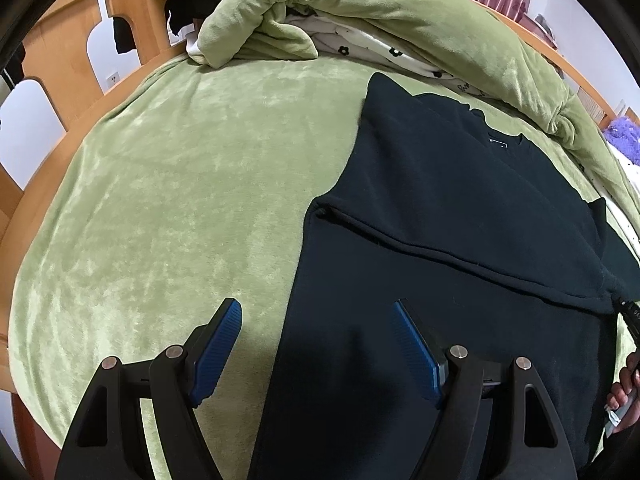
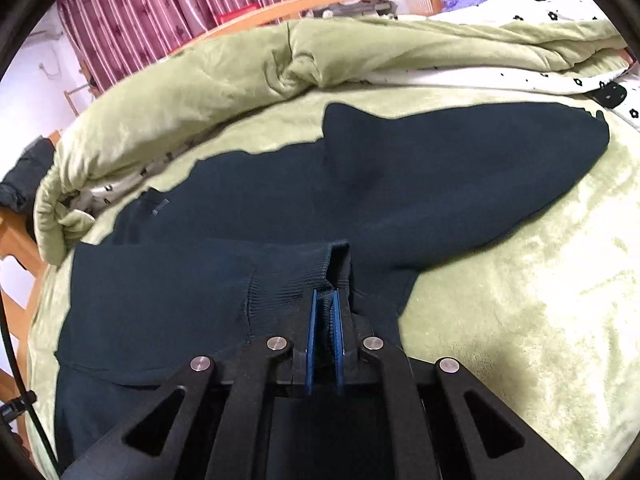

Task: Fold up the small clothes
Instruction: 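Move the right tool to the other sleeve end and grasp it, then fold the held sleeve across the sweatshirt body with the right tool and release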

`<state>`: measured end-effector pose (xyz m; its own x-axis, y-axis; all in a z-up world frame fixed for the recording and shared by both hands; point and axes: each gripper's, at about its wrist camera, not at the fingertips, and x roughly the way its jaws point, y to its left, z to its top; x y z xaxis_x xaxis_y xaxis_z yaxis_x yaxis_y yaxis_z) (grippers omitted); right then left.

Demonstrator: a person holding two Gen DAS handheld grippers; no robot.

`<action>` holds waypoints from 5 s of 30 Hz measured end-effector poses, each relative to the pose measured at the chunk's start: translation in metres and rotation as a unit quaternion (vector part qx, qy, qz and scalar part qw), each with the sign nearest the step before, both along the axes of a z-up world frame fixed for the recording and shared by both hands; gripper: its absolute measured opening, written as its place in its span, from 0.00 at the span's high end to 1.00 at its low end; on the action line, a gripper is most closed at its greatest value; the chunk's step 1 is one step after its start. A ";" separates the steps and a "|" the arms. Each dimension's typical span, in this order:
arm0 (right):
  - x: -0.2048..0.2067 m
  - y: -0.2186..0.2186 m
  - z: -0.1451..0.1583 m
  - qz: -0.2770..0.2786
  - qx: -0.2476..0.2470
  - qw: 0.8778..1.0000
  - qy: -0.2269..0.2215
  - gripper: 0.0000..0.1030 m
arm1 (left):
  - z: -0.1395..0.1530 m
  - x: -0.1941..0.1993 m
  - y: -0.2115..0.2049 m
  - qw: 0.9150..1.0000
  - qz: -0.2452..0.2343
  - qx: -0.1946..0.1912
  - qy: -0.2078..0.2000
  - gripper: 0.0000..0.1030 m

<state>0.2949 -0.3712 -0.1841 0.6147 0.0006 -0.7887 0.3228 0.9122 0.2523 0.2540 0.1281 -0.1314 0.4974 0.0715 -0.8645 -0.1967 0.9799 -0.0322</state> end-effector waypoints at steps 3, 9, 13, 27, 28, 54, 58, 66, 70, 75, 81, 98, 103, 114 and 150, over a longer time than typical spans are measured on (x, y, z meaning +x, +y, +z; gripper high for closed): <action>0.005 0.004 -0.009 0.009 -0.010 0.999 0.029 0.87 | 0.000 0.001 0.000 1.000 0.001 -0.003 -0.001 0.27; 0.000 -0.005 0.001 0.020 -0.017 0.999 0.021 0.73 | 0.002 0.002 -0.008 1.000 -0.005 -0.001 -0.011 0.27; -0.003 -0.031 0.011 0.000 -0.013 1.000 0.012 0.53 | 0.002 0.005 -0.018 1.000 -0.011 0.006 -0.018 0.27; -0.009 -0.128 -0.007 -0.064 -0.003 0.998 0.001 0.45 | 0.011 0.026 -0.052 0.998 -0.028 -0.025 -0.058 0.27; -0.008 -0.131 -0.008 -0.062 -0.002 0.998 0.001 0.45 | 0.012 0.027 -0.056 0.997 -0.033 -0.020 -0.065 0.27; 0.017 -0.126 0.015 -0.087 -0.065 0.990 -0.096 0.93 | -0.034 0.038 -0.080 0.997 -0.079 -0.001 -0.002 0.27; 0.015 -0.102 0.045 -0.071 -0.091 0.985 -0.128 0.93 | -0.047 0.036 -0.062 0.997 -0.060 -0.022 0.030 0.27; 0.017 -0.029 0.092 -0.016 -0.127 0.976 -0.176 0.93 | -0.043 0.012 -0.028 0.997 -0.063 -0.034 0.025 0.27; 0.021 0.018 0.099 0.028 -0.142 0.972 -0.187 0.93 | -0.040 0.002 -0.009 0.997 -0.056 -0.046 0.018 0.27; 0.032 0.083 0.078 0.098 -0.182 0.965 -0.163 0.93 | -0.041 -0.005 0.006 0.997 -0.049 -0.058 0.023 0.27; 0.046 0.128 0.013 0.160 -0.232 0.957 -0.068 0.91 | -0.037 -0.008 0.012 0.997 -0.046 -0.062 0.020 0.27; 0.000 0.007 0.072 0.091 -0.080 0.991 -0.058 0.43 | -0.026 0.021 -0.029 0.997 -0.058 -0.041 -0.038 0.27; 0.002 -0.062 0.077 0.055 -0.073 0.995 -0.029 0.43 | -0.018 0.028 -0.049 0.994 -0.082 -0.007 -0.066 0.27; 0.001 -0.152 0.005 -0.015 -0.062 0.998 0.023 0.43 | -0.014 0.043 -0.048 0.994 -0.055 -0.007 -0.092 0.27; 0.062 0.105 0.179 0.149 -0.148 0.965 -0.156 0.87 | 0.014 0.010 -0.011 0.985 -0.058 -0.108 -0.122 0.27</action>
<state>0.3565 -0.2660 -0.0056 0.8294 0.0171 -0.5584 -0.0153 0.9999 0.0079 0.2643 0.1168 -0.1171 0.6861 -0.1715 -0.7070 -0.0436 0.9604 -0.2753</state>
